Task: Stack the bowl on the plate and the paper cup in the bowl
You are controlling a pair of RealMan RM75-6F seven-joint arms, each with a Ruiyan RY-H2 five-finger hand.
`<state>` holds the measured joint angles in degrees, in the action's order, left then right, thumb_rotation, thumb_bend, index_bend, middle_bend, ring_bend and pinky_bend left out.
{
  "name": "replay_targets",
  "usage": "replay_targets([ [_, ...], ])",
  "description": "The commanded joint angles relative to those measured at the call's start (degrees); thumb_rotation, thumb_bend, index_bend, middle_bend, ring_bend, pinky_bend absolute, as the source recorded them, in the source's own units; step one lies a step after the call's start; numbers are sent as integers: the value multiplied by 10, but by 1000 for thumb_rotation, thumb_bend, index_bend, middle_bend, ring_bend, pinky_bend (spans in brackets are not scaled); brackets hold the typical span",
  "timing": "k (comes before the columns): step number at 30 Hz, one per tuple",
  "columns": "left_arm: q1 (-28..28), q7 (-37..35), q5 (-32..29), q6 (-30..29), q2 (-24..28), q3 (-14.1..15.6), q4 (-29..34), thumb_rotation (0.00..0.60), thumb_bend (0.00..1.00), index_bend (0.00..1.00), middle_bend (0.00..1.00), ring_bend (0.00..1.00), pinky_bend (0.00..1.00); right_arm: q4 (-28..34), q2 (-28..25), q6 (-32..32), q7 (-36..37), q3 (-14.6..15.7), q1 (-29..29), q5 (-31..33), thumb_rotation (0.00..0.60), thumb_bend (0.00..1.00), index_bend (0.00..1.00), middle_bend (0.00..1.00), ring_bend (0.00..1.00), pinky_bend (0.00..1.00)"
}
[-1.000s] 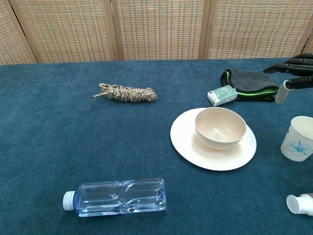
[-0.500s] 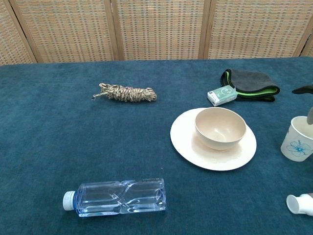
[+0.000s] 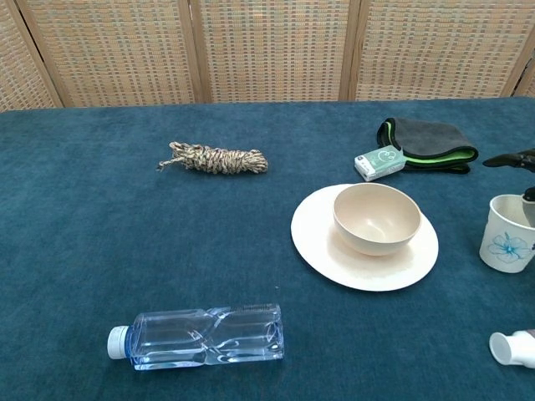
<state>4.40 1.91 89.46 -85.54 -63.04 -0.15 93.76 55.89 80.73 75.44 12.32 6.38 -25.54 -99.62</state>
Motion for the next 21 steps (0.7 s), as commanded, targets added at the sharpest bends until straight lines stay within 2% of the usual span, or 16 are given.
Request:
replay_targets([
  [1, 0, 1, 0, 0, 0, 0, 0, 600, 0, 0, 0, 0, 0, -9, 8, 6, 18, -3, -2, -2, 600, 439, 618, 0, 0, 0],
  [8, -1, -1, -2, -1, 0, 0, 0, 600, 0, 0, 0, 0, 0, -1, 5, 30, 21, -7, -4, -13, 600, 454, 660, 0, 0, 0],
  [11, 0, -1, -3, 0, 1, 0, 1, 600, 0, 0, 0, 0, 0, 27, -8, 60, 23, -18, -7, -20, 600, 459, 660, 0, 0, 0],
  [18, 0, 0, -3, 0, 1, 0, 1, 600, 0, 0, 0, 0, 0, 128, -57, 62, -1, -44, -35, -26, 600, 459, 660, 0, 0, 0],
  [21, 0, 0, -4, 0, 1, -1, 1, 600, 0, 0, 0, 0, 0, 194, -82, 34, -37, -58, -60, -27, 600, 461, 660, 0, 0, 0],
])
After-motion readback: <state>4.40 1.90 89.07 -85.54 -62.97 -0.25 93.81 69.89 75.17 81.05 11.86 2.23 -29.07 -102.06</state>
